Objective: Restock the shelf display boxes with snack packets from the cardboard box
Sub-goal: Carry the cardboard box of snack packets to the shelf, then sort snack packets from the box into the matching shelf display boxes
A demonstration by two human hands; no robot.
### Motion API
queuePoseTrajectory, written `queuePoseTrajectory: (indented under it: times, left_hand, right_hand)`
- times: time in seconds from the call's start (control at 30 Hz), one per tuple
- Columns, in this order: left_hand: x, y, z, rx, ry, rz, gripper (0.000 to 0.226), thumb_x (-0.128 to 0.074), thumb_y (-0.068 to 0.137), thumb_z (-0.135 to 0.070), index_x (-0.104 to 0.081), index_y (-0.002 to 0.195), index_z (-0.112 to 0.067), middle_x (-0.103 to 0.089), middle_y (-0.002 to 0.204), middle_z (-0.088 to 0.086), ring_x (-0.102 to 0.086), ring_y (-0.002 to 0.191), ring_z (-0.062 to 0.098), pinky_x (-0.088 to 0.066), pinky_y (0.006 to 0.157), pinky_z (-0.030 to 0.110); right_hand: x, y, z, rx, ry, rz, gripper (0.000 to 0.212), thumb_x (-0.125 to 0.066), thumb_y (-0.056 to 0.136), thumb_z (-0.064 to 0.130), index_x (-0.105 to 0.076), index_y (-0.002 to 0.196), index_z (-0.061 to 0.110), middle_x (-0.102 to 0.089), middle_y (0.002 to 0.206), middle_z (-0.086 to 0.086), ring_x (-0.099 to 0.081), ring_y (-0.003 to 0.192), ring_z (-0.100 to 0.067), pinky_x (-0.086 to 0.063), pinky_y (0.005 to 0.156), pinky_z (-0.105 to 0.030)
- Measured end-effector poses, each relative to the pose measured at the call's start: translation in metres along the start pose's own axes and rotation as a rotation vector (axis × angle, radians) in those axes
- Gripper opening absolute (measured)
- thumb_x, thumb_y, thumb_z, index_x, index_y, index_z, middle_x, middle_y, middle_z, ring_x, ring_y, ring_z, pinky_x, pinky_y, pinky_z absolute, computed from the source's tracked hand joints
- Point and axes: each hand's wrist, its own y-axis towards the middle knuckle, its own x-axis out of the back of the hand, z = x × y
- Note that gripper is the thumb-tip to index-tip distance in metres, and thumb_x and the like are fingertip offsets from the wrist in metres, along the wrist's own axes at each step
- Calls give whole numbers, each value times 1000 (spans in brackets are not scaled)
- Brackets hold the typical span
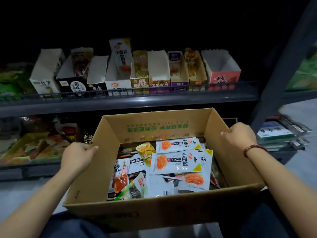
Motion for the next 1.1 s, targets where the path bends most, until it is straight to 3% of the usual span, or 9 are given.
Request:
queuePoseTrajectory:
  times: [0.23,0.37,0.5,0.6,0.67,0.8,0.9,1.03,1.1]
  left_hand:
    - [-2,-5,-5,-28,29,-28,33,-58,96,-29,-62,67,-14,-65,61,13,-62,60,32,-48,54,33]
    - [-3,-5,-3,-68,116,-83,31,-54,98,-29,-72,99,-4,-63,66,6,-56,60,24,-46,51,30]
    - [-3,-8,-4,-160,201,-151,41,-57,95,-27,-59,130,-6,-71,104,15,-64,88,34,-53,61,35]
    - [2,-14,-17,-285,186,-181,40,-62,91,-22,-62,127,-5,-64,124,14,-55,116,33,-49,93,46]
    - [2,-19,-33,-414,178,-174,34,-65,89,-20,-67,121,-8,-66,122,11,-55,118,30,-44,100,47]
    - [-12,-25,-78,-471,94,280,30,-59,93,-29,-66,122,-21,-64,123,-5,-58,108,11,-47,98,31]
    - [-46,-14,-98,-403,138,584,31,-56,95,-32,-64,124,-22,-62,119,-5,-61,102,12,-51,90,28]
    - [-102,2,-97,-241,76,785,8,-52,97,-30,-53,91,-24,-48,92,0,-49,78,18,-37,70,27]
    - [-124,7,-92,-153,73,853,18,-52,97,-35,-52,103,-18,-54,98,4,-58,88,23,-38,69,29]
  right_hand:
    - [0,-3,2,41,-45,-18,36,-60,90,33,-55,67,7,-58,70,-8,-55,72,-29,-38,60,-28]
    - [-1,-6,0,80,-34,-57,47,-53,94,43,-48,61,10,-50,58,-3,-49,56,-22,-30,48,-28]
    - [-1,-10,-2,162,20,-87,34,-54,93,45,-66,102,15,-66,85,-3,-58,73,-21,-42,58,-29]
    - [5,-17,5,272,-9,-93,49,-57,90,45,-55,131,18,-59,118,-5,-58,100,-25,-49,79,-35]
    - [9,-25,20,404,-111,-120,55,-58,89,45,-49,137,20,-52,128,-4,-48,115,-24,-41,94,-37]
    - [3,-41,66,655,-175,132,54,-55,90,48,-45,139,29,-49,133,-1,-39,124,-20,-36,105,-36]
    - [-20,-43,93,707,-209,400,55,-53,93,46,-40,143,26,-41,144,-5,-35,133,-24,-33,110,-40]
    - [-59,-29,102,582,-337,706,64,-47,96,48,-29,148,17,-35,149,-8,-39,131,-23,-36,104,-34]
    - [-75,-20,97,486,-374,759,65,-42,97,50,-30,146,11,-45,141,-11,-39,129,-24,-38,100,-35]
